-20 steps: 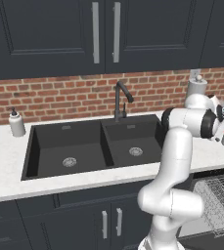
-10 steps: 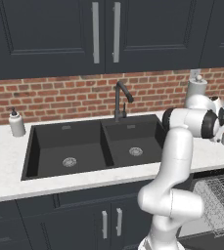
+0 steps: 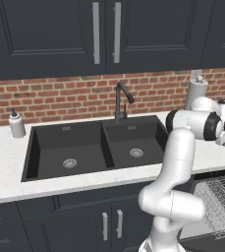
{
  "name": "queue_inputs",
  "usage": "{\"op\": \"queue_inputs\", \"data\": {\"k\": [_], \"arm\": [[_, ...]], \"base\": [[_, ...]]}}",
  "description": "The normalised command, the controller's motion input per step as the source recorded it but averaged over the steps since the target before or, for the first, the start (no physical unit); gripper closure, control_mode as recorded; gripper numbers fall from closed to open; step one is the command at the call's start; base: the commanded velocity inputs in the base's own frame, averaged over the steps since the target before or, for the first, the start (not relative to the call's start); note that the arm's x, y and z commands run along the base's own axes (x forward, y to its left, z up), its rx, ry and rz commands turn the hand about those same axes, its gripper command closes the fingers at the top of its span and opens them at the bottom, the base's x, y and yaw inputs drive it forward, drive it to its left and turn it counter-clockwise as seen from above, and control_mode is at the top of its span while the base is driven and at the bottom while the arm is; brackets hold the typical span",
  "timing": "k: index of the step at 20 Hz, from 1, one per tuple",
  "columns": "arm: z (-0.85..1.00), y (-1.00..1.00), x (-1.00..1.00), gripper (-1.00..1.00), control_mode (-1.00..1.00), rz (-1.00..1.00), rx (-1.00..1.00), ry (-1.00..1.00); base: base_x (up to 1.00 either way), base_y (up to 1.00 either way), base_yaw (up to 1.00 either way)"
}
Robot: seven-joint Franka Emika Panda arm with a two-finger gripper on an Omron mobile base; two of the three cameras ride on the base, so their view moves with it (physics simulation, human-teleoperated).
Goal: Pick up the cup and bowl from the counter, place them in the dishwasher, and close the dishwasher door.
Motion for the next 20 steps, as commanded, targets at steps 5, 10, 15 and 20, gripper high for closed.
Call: {"op": "queue_inputs", "data": {"k": [5, 10, 15, 20], "arm": [[-0.06, -0.1, 0.0, 1.0, -1.0, 0.0, 0.09, 0.0], [-0.02, 0.0, -0.06, 1.0, -1.0, 0.0, 0.1, -0.03], [0.0, 0.0, -0.47, 1.0, -1.0, 0.0, 0.12, -0.09], [0.0, 0.0, -0.97, 1.0, -1.0, -0.02, 0.11, -0.07]], "base": [[0.0, 0.0, 0.0], [0.0, 0.0, 0.0], [0.0, 0.0, 0.0], [0.0, 0.0, 0.0]]}}
